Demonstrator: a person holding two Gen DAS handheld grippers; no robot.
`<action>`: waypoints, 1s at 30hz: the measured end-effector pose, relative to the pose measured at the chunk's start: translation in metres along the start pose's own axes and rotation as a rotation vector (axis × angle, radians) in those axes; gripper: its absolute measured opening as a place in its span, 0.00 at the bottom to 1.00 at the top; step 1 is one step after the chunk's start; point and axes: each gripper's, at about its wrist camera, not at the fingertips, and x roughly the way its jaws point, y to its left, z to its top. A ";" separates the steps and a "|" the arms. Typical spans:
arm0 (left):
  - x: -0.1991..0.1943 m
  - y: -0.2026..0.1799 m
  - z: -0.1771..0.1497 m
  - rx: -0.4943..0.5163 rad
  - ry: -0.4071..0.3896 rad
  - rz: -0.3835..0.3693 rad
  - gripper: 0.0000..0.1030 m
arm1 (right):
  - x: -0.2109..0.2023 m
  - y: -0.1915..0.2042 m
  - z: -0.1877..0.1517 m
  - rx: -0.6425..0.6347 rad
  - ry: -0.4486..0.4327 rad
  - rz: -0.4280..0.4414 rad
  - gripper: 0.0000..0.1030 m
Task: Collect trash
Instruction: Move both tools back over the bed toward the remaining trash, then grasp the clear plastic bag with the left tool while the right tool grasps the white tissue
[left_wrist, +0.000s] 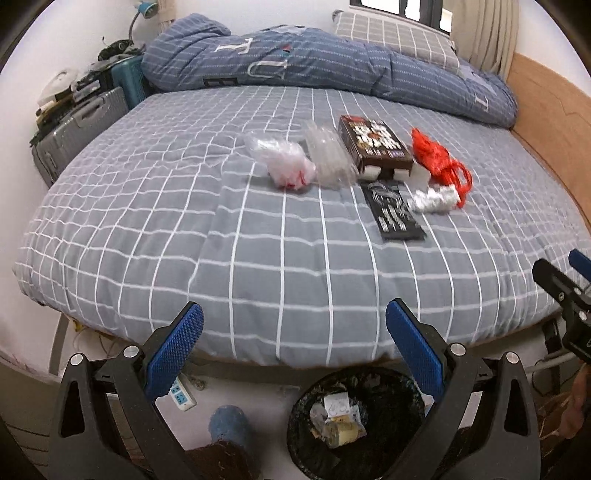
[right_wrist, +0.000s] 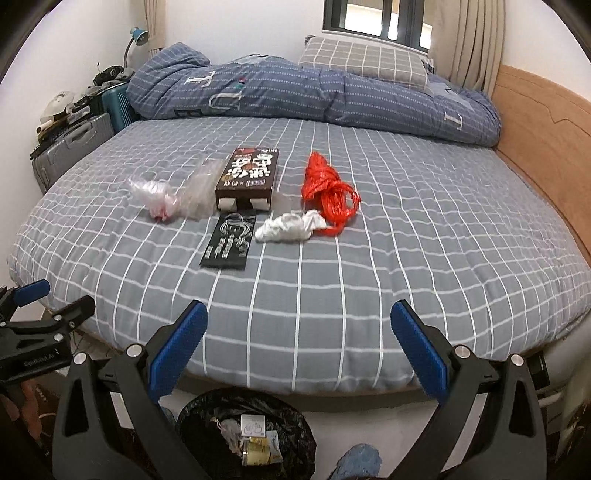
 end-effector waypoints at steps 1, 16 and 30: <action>0.002 0.001 0.004 -0.006 -0.002 0.002 0.94 | 0.002 0.000 0.002 0.000 -0.001 0.000 0.93; 0.057 0.002 0.072 -0.009 -0.020 0.027 0.94 | 0.073 0.002 0.045 -0.013 0.027 0.015 0.91; 0.128 0.005 0.133 -0.041 -0.007 0.014 0.94 | 0.146 0.003 0.079 -0.032 0.061 0.018 0.84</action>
